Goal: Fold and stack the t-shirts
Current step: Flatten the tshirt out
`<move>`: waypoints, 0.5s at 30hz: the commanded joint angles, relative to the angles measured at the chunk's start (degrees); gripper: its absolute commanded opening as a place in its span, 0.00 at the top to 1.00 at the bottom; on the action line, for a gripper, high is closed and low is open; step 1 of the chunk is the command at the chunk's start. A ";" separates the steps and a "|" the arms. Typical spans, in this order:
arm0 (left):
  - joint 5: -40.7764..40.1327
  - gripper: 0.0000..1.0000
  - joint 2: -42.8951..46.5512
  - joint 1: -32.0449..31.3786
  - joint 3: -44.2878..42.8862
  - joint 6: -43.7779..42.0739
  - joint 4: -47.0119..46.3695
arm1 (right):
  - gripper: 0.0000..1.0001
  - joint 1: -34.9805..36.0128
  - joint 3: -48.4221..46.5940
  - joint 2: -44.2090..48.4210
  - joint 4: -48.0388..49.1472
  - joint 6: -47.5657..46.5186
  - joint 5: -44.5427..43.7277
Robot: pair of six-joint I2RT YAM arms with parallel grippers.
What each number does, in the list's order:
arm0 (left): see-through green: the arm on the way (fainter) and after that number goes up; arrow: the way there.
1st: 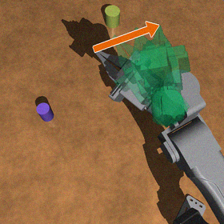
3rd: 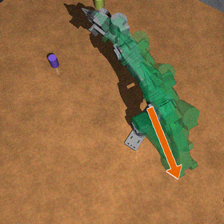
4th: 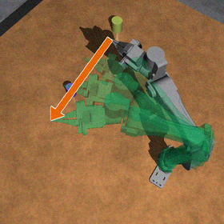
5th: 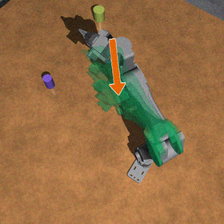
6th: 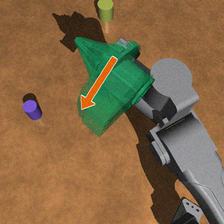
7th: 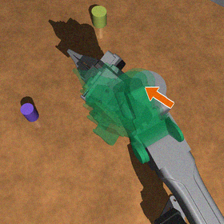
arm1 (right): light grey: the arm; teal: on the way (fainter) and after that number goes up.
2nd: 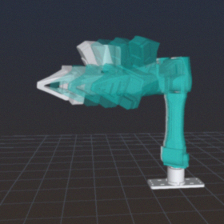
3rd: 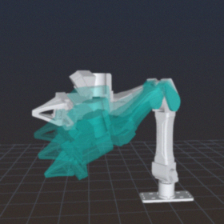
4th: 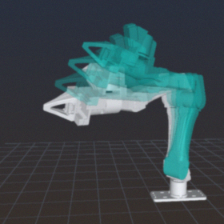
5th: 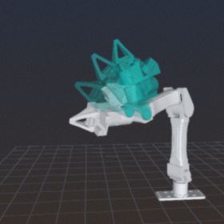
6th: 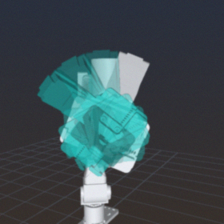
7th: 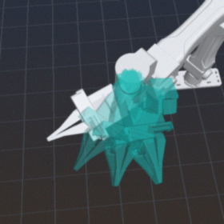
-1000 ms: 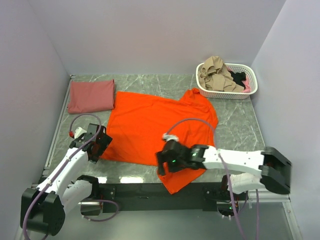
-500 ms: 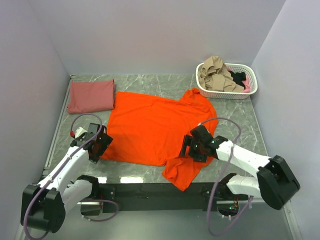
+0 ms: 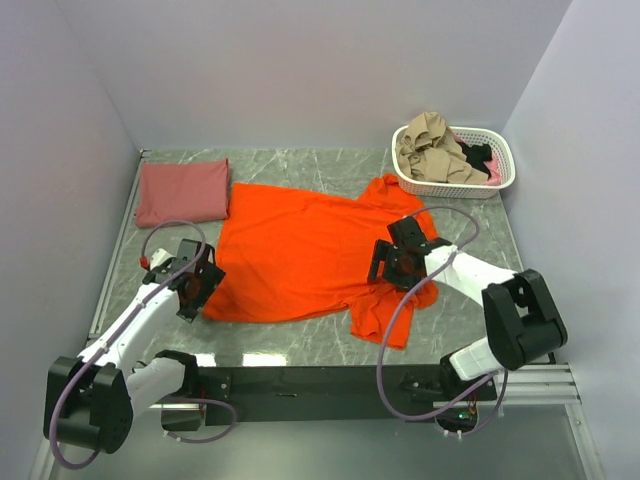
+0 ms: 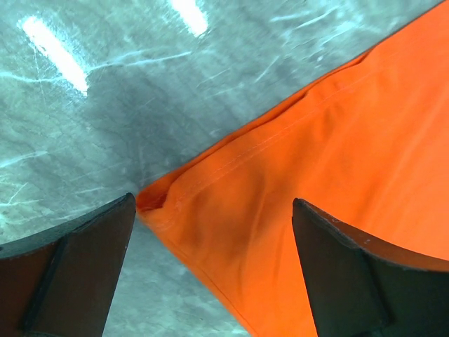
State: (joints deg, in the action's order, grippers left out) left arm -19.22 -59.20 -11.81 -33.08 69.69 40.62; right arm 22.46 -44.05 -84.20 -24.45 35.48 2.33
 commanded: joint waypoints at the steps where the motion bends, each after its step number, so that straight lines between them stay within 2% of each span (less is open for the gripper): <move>1: -2.14 0.01 1.01 0.21 -2.95 1.49 2.44 | 0.11 -0.22 0.37 5.61 -2.36 -4.72 -0.75; 6: -0.56 0.01 3.65 0.13 -1.73 3.87 6.74 | 0.08 -0.31 4.76 21.58 -7.01 -2.62 -1.09; 11: 0.05 0.01 5.58 0.12 1.87 6.95 9.48 | 0.07 -0.31 7.74 28.65 -13.60 0.55 -5.23; 13: 0.59 0.08 6.03 0.12 3.63 6.94 6.67 | 0.07 -0.22 8.45 29.97 -14.40 0.99 -5.06; 15: 0.68 0.23 4.98 0.12 4.16 7.04 5.18 | 0.07 -0.40 9.07 30.24 -14.84 1.25 -5.05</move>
State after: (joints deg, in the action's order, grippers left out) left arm -19.09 -53.98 -11.81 -29.93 75.24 46.94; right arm 22.46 -36.16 -54.43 -35.55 35.40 -0.86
